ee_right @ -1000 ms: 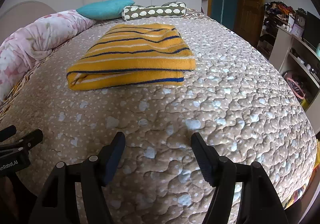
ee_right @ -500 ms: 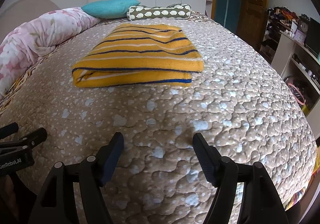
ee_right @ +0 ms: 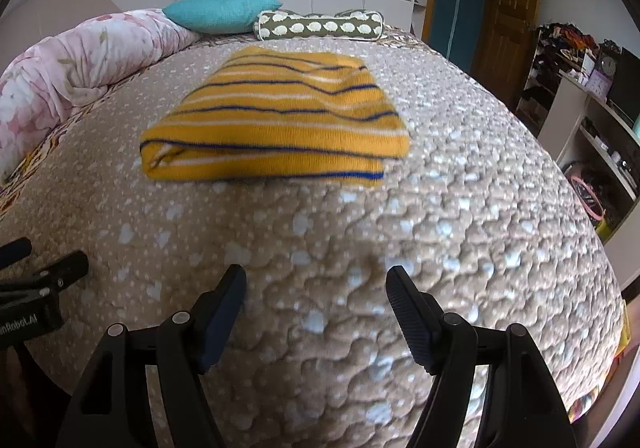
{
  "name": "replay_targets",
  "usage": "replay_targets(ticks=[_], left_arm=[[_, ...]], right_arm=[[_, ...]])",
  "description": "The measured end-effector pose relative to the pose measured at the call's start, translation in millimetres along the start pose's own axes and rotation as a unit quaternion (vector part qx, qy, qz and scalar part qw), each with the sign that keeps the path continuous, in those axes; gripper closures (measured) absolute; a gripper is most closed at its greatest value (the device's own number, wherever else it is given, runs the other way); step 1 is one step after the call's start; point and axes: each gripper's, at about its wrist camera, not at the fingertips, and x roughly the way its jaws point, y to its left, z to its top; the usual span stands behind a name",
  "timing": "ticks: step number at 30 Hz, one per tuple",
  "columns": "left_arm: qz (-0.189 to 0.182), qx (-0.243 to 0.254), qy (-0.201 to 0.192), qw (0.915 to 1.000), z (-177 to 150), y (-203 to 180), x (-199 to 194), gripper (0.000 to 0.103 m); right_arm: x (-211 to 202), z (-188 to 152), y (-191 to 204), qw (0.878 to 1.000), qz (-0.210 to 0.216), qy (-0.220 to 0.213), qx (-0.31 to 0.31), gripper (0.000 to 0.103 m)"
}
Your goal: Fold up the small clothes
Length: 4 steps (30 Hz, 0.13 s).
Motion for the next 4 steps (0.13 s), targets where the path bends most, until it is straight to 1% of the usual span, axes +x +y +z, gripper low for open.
replay_targets(ticks=[2, 4], left_arm=[[0.002, 0.001, -0.006, 1.0000, 12, 4, 2, 0.000], [-0.010, -0.009, -0.001, 0.9999, 20, 10, 5, 0.000]], right_arm=[[3, 8, -3, 1.000, 0.002, 0.002, 0.007, 0.026], [6, 14, -7, 1.000, 0.001, 0.004, 0.015, 0.026]])
